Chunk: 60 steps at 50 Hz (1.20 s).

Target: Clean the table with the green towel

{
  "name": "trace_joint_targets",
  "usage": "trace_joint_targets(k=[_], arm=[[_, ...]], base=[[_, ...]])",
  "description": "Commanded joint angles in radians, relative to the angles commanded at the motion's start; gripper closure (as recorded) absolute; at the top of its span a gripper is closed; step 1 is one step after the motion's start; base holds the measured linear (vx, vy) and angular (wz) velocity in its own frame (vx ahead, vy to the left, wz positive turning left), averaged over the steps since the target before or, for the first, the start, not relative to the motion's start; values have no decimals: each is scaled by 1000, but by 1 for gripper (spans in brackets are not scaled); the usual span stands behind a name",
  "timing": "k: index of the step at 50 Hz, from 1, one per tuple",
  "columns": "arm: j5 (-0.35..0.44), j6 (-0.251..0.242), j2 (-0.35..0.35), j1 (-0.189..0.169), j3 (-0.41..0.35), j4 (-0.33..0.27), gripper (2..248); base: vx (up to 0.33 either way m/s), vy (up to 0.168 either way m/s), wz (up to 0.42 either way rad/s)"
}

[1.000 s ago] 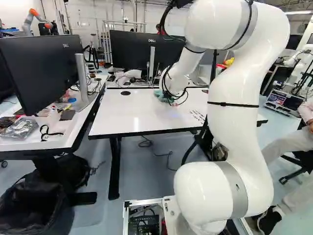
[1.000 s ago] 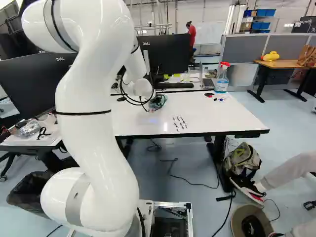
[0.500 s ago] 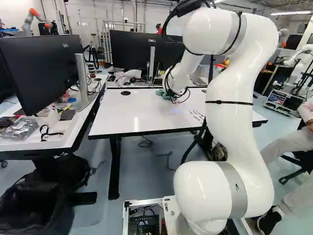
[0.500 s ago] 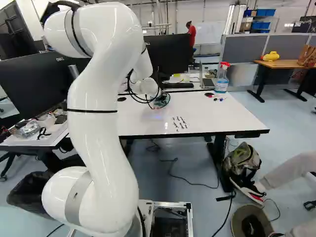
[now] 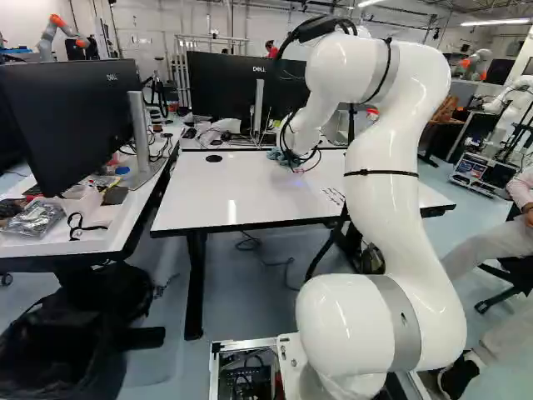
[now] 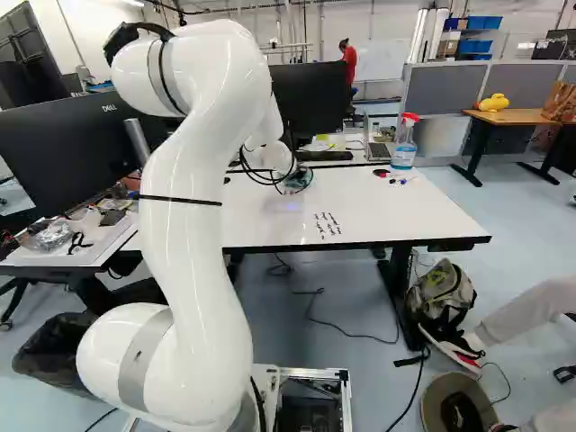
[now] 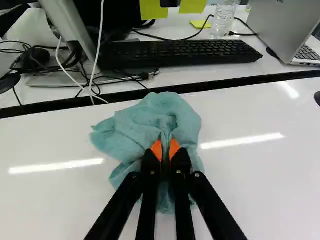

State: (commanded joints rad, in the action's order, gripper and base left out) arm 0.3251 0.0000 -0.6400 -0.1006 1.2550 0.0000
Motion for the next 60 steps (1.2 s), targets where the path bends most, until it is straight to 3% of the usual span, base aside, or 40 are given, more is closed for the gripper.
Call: trace_joint_targets(k=[17, 60], arm=[[0, 0, 19, 37, -26, 0, 213], [0, 0, 178, 111, -240, 0, 213]], base=[[0, 0, 0], [0, 0, 0]])
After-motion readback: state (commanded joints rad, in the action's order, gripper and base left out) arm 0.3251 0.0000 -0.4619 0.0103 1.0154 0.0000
